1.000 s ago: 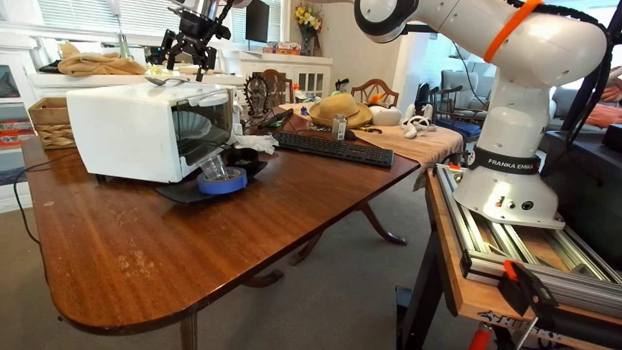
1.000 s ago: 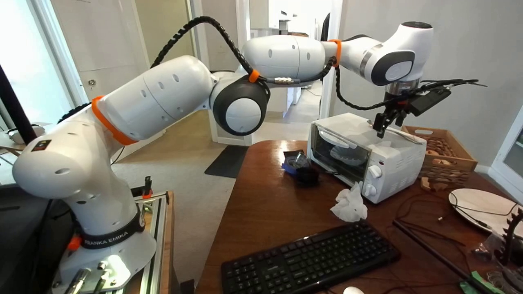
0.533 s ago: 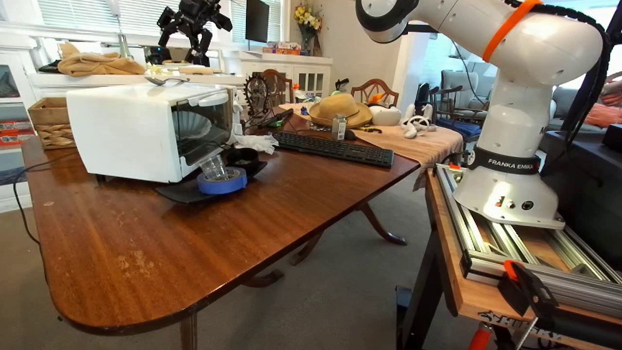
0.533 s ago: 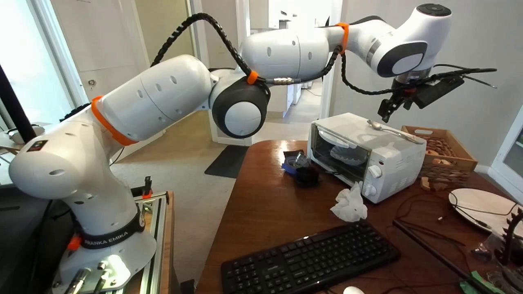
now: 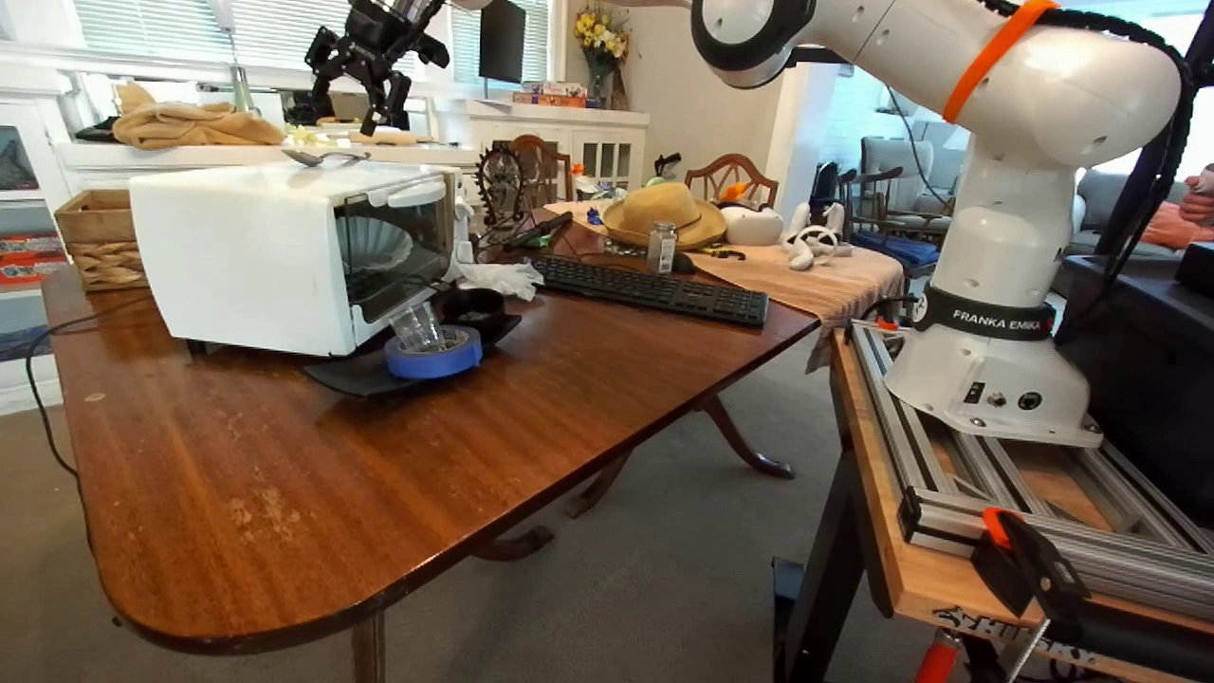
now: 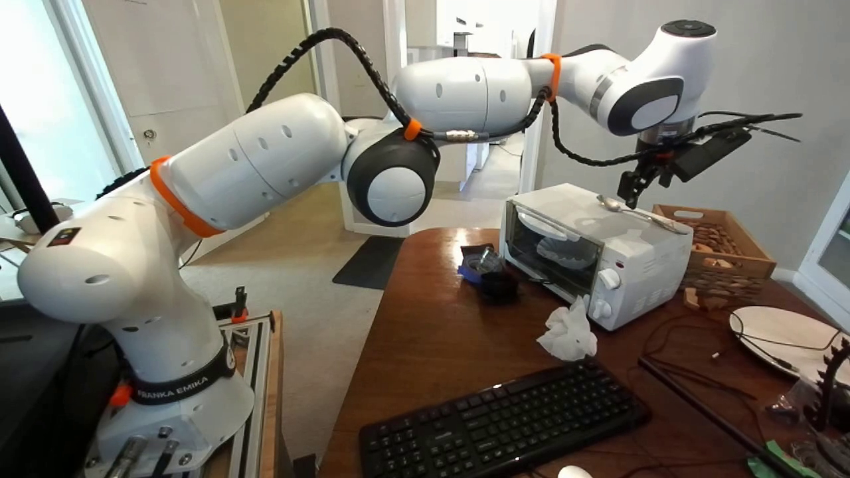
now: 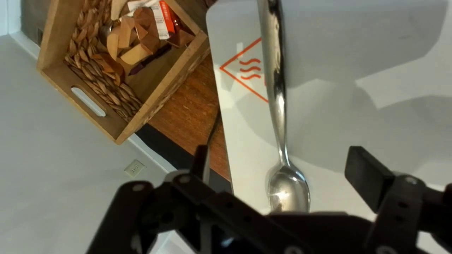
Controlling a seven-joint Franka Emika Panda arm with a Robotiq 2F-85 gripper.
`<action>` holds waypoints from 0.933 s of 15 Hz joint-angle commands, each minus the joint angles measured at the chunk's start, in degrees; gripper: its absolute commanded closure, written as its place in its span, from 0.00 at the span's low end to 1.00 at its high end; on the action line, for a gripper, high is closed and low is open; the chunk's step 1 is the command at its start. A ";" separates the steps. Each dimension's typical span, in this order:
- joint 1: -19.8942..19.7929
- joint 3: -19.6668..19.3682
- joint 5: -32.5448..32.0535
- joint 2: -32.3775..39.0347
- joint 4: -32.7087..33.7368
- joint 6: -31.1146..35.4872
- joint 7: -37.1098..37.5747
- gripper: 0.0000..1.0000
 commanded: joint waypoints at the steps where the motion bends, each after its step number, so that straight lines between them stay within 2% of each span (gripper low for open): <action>1: 2.60 -4.12 -4.47 2.02 0.83 5.65 2.73 0.00; 3: 3.43 -5.09 -5.76 2.06 0.34 6.15 3.30 0.00; 5: 2.70 -3.80 -4.31 1.46 -0.04 4.94 1.95 0.00; 14: 3.71 -3.97 -4.71 2.41 -0.56 5.15 1.71 0.00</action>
